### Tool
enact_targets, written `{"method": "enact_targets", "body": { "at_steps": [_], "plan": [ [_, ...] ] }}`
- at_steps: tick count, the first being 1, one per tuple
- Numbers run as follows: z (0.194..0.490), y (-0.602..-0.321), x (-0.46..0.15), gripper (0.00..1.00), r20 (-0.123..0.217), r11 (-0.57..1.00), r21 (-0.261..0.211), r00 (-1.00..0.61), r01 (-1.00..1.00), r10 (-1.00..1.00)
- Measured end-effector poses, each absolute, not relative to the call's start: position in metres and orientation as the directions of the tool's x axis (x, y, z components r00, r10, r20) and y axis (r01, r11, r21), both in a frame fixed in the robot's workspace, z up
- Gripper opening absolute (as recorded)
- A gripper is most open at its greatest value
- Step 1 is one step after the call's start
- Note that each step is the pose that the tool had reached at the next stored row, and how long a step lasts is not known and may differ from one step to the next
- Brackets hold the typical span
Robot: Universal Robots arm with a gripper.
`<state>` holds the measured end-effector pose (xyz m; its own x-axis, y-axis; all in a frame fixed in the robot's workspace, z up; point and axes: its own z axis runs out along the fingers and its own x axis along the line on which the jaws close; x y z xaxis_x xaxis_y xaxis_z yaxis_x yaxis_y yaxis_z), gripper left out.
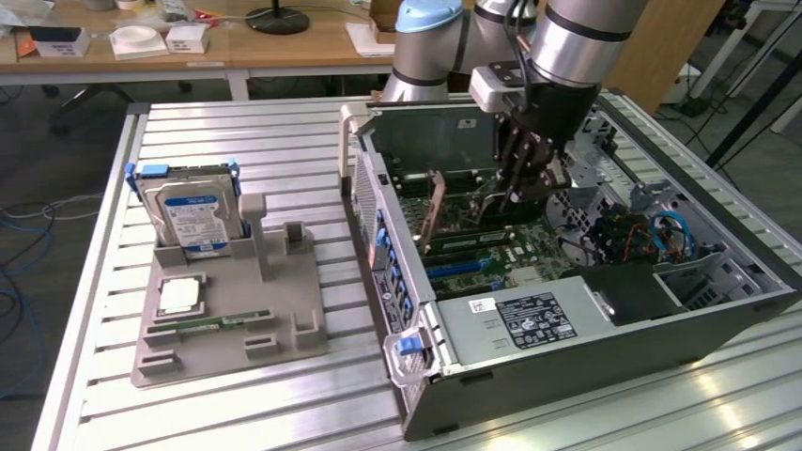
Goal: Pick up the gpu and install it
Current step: 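Insert the gpu into the slot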
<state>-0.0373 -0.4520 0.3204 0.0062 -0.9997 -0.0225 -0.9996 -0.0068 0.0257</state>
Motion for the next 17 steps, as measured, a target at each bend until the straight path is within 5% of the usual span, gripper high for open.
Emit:
{"method": "enact_targets", "body": {
  "at_steps": [17],
  "plan": [
    [0.301,-0.454,-0.044,0.26,-0.018,0.026,0.016,-0.027,-1.000,-0.999]
  ]
}}
